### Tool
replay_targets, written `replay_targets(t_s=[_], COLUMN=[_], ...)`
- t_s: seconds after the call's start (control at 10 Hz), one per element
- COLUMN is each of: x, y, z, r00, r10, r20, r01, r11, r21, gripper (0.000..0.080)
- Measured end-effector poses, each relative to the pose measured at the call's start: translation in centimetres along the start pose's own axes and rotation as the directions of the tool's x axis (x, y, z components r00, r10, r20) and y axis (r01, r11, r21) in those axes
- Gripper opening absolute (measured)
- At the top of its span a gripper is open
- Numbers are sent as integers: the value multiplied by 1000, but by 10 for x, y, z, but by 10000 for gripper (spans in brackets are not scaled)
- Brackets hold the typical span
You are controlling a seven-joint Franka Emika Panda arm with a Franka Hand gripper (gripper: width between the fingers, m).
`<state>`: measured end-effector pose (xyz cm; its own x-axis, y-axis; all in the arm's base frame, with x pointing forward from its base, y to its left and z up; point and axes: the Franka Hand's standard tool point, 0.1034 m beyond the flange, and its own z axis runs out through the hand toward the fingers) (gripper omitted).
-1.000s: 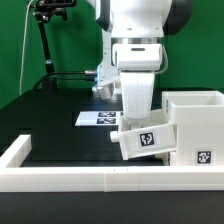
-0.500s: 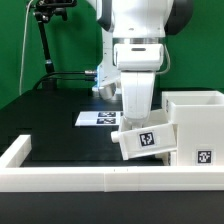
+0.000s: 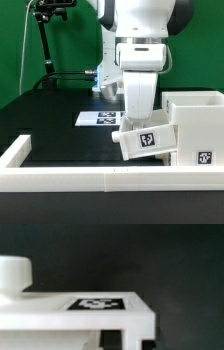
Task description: Assemble drawer
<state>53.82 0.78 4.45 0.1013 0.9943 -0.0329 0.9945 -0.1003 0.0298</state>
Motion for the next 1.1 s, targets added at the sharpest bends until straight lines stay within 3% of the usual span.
replay_targets(t_s=[0.2,1.1], x=[1,1], y=[0,0], z=[-1,-1], r00=[1000,1000], r10=[13,16], r20=[9,5], r01=[-13,-16], r11=[1000,1000], r21=[17,8], gripper=[44,44])
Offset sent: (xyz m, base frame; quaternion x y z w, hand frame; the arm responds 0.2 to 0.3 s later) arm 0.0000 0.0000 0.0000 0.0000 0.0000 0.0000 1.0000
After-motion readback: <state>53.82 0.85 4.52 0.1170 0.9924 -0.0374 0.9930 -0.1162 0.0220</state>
